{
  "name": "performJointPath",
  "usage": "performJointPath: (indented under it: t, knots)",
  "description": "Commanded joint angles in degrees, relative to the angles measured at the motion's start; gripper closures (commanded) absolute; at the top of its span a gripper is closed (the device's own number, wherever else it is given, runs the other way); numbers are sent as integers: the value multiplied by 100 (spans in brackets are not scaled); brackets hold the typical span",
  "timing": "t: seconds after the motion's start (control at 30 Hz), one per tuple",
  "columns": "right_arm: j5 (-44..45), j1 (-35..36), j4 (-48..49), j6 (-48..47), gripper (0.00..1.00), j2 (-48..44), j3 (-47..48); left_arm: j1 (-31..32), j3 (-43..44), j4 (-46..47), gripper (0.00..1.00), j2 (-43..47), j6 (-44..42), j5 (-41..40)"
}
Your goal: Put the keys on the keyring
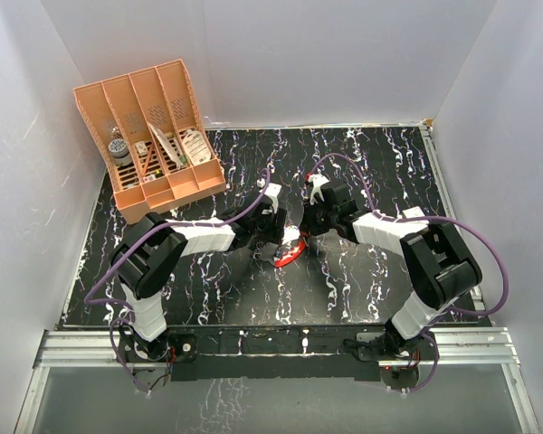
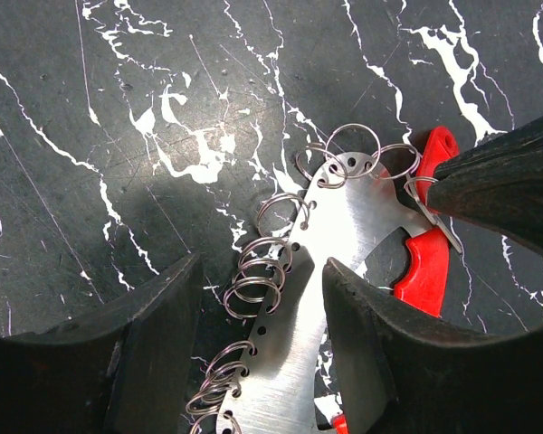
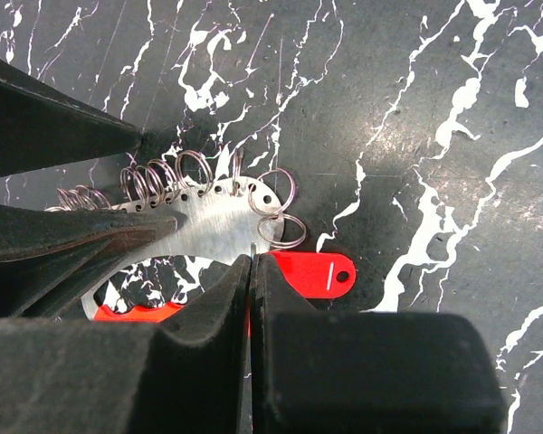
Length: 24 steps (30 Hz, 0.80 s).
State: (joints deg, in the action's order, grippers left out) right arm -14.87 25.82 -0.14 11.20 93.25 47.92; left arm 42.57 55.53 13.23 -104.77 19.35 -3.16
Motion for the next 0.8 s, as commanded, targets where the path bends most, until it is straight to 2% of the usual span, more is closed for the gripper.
performJointPath:
  t: [0.0, 0.77]
  knots:
    - [91, 19, 260, 93, 100, 73, 230, -3, 32, -477, 46, -253, 50, -140]
    - [197, 10, 225, 152, 100, 155, 200, -3, 177, -682, 46, -511, 130, -159]
